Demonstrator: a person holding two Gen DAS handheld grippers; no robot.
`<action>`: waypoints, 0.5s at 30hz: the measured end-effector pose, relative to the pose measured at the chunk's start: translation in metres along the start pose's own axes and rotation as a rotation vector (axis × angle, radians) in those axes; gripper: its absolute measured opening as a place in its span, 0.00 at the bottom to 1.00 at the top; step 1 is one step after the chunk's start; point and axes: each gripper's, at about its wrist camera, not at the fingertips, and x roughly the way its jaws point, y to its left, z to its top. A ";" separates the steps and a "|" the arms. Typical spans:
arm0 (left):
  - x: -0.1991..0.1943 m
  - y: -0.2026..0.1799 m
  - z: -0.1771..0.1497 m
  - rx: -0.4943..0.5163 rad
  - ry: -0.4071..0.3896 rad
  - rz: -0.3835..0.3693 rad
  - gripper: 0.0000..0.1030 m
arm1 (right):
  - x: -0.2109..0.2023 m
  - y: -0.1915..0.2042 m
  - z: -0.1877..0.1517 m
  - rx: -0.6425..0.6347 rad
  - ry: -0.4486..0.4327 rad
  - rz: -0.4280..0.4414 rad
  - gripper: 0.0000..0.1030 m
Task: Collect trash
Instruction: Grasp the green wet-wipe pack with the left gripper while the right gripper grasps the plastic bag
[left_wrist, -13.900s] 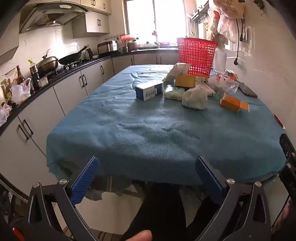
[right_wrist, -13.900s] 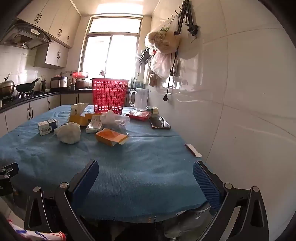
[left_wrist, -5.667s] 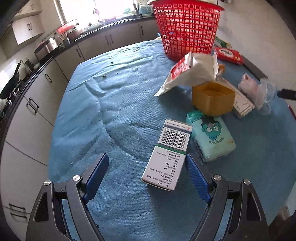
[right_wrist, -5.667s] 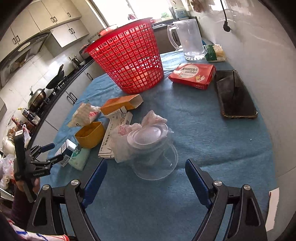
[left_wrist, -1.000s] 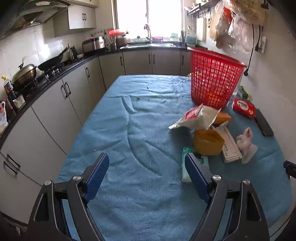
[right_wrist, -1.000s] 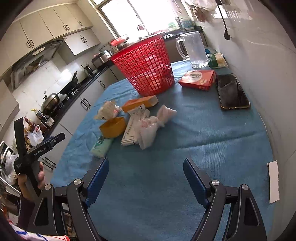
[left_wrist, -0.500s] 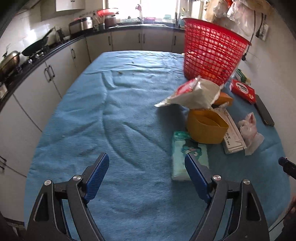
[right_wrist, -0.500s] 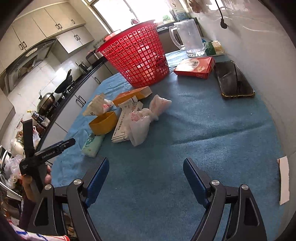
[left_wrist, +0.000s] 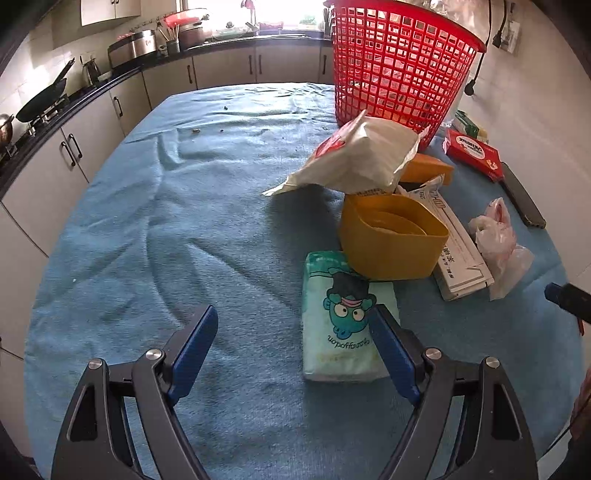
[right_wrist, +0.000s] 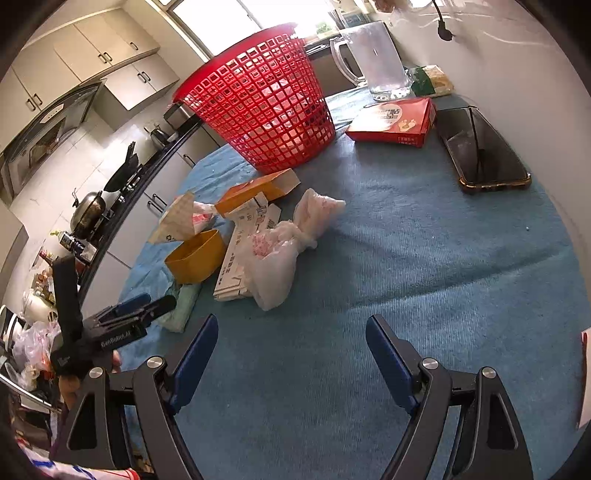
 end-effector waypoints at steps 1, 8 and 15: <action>0.001 0.000 0.001 -0.002 -0.001 -0.003 0.80 | 0.002 -0.001 0.002 0.005 -0.002 0.000 0.83; 0.003 -0.004 0.002 -0.012 0.011 0.001 0.76 | 0.021 -0.008 0.023 0.060 -0.001 0.006 0.83; -0.002 -0.009 0.004 -0.026 0.038 -0.078 0.23 | 0.043 -0.011 0.048 0.093 -0.007 -0.028 0.83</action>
